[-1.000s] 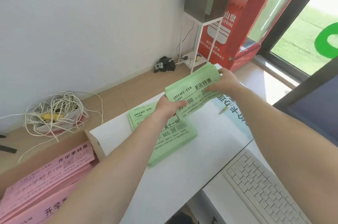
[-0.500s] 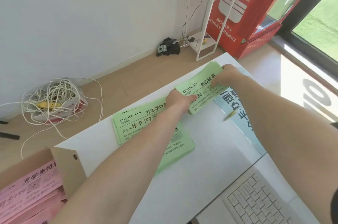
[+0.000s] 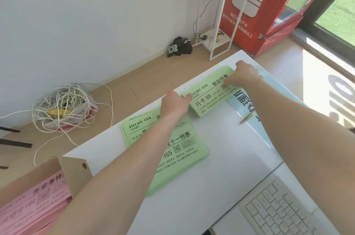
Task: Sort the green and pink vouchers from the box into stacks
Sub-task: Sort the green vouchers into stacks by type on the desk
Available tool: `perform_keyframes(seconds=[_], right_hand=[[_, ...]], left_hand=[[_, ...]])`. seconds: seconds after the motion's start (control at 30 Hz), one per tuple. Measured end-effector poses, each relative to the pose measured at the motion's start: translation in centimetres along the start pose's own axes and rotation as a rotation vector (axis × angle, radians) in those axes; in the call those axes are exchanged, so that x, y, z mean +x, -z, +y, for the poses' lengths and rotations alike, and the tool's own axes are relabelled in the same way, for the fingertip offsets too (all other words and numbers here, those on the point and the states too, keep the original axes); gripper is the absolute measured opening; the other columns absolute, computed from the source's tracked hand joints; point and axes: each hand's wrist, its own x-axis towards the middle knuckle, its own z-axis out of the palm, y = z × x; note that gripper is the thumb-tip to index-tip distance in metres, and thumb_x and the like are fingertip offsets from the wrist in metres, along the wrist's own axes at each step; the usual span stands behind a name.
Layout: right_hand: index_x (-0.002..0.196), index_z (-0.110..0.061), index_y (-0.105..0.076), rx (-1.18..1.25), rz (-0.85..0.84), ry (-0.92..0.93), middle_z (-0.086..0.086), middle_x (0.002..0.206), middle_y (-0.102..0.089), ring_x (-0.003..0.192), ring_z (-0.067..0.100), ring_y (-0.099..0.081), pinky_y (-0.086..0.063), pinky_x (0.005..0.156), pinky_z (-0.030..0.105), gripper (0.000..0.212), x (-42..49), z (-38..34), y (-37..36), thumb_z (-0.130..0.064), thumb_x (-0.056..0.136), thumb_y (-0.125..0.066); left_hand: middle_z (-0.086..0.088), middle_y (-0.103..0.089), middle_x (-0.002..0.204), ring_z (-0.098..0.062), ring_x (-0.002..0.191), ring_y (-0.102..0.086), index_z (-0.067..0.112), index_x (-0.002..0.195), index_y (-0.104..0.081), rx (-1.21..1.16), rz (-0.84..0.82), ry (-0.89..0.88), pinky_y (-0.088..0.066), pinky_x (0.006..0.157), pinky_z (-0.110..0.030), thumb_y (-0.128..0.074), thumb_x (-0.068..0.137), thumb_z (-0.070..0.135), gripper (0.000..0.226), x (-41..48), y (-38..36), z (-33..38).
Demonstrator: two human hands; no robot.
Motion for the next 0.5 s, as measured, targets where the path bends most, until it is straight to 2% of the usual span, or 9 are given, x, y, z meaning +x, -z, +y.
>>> perform_keyframes(seconds=[0.03, 0.1, 0.17, 0.23, 0.3, 0.37, 0.43, 0.5], right_hand=[[0.136, -0.017, -0.045, -0.047, 0.071, 0.012, 0.011, 0.127, -0.053, 0.124, 0.035, -0.048, -0.041, 0.099, 0.047, 0.073, -0.7, -0.2, -0.2, -0.035, 0.075, -0.081], [0.142, -0.017, -0.044, -0.049, 0.218, 0.093, 0.014, 0.137, -0.048, 0.13, 0.037, -0.041, -0.037, 0.103, 0.051, 0.073, -2.7, -1.0, -0.7, -0.034, 0.079, -0.077], [0.14, -0.019, -0.05, 0.028, 0.309, 0.239, 0.011, 0.136, -0.051, 0.128, 0.035, -0.044, -0.04, 0.103, 0.048, 0.062, -5.4, -2.5, -1.6, -0.031, 0.083, -0.072], [0.128, -0.02, -0.061, 0.093, 0.254, 0.426, 0.003, 0.122, -0.06, 0.116, 0.028, -0.055, -0.047, 0.092, 0.04, 0.04, -8.5, -4.2, -2.9, -0.028, 0.089, -0.066], [0.114, -0.023, -0.067, 0.09, 0.111, 0.545, -0.004, 0.109, -0.065, 0.104, 0.023, -0.061, -0.049, 0.082, 0.034, 0.023, -11.4, -5.8, -4.9, -0.024, 0.092, -0.06], [0.113, -0.025, -0.068, -0.019, 0.001, 0.559, 0.0, 0.11, -0.068, 0.101, 0.027, -0.064, -0.053, 0.082, 0.035, 0.023, -13.2, -7.4, -7.0, -0.023, 0.095, -0.053], [0.114, -0.018, -0.065, -0.19, -0.077, 0.519, 0.008, 0.113, -0.067, 0.099, 0.032, -0.064, -0.054, 0.08, 0.038, 0.023, -14.1, -8.7, -9.1, -0.02, 0.097, -0.05], [0.107, -0.013, -0.059, -0.298, -0.11, 0.45, 0.01, 0.112, -0.066, 0.096, 0.031, -0.063, -0.049, 0.074, 0.036, 0.013, -14.6, -9.5, -10.6, -0.018, 0.098, -0.051]], left_hand=[[-0.002, -0.063, 0.117, -0.022, 0.094, -0.063, 0.011, 0.133, -0.051, -0.01, 0.023, -0.032, -0.049, 0.074, -0.033, -0.061, 0.095, 0.044, 0.052, -0.2, 1.1, -0.8], [0.005, -0.062, 0.122, -0.009, 0.084, -0.061, 0.02, 0.129, -0.057, 0.034, 0.065, -0.092, -0.053, 0.078, -0.031, -0.058, 0.097, 0.034, 0.035, -0.6, 3.5, -2.6], [0.006, -0.063, 0.124, -0.009, 0.085, -0.06, 0.025, 0.121, -0.063, 0.162, 0.096, -0.113, -0.05, 0.08, -0.029, -0.06, 0.097, 0.026, 0.025, -0.8, 5.7, -4.9], [0.002, -0.059, 0.132, -0.018, 0.098, -0.061, 0.027, 0.123, -0.063, 0.329, 0.089, -0.086, -0.049, 0.091, -0.034, -0.063, 0.094, 0.024, 0.029, -1.1, 7.4, -7.3], [-0.003, -0.053, 0.14, -0.026, 0.117, -0.058, 0.027, 0.133, -0.057, 0.47, 0.069, -0.052, -0.046, 0.098, -0.038, -0.066, 0.092, 0.024, 0.042, -1.4, 8.6, -9.4], [-0.007, -0.048, 0.143, -0.03, 0.128, -0.049, 0.024, 0.14, -0.051, 0.525, 0.086, -0.012, -0.043, 0.1, -0.041, -0.067, 0.092, 0.028, 0.051, -2.0, 9.5, -10.9], [-0.01, -0.045, 0.14, -0.034, 0.128, -0.048, 0.017, 0.14, -0.047, 0.52, 0.145, 0.077, -0.045, 0.096, -0.043, -0.067, 0.092, 0.038, 0.056, -2.5, 10.0, -11.8], [-0.013, -0.042, 0.139, -0.038, 0.125, -0.051, 0.011, 0.14, -0.041, 0.49, 0.158, 0.17, -0.047, 0.09, -0.045, -0.068, 0.09, 0.046, 0.066, -3.0, 10.0, -12.4]])
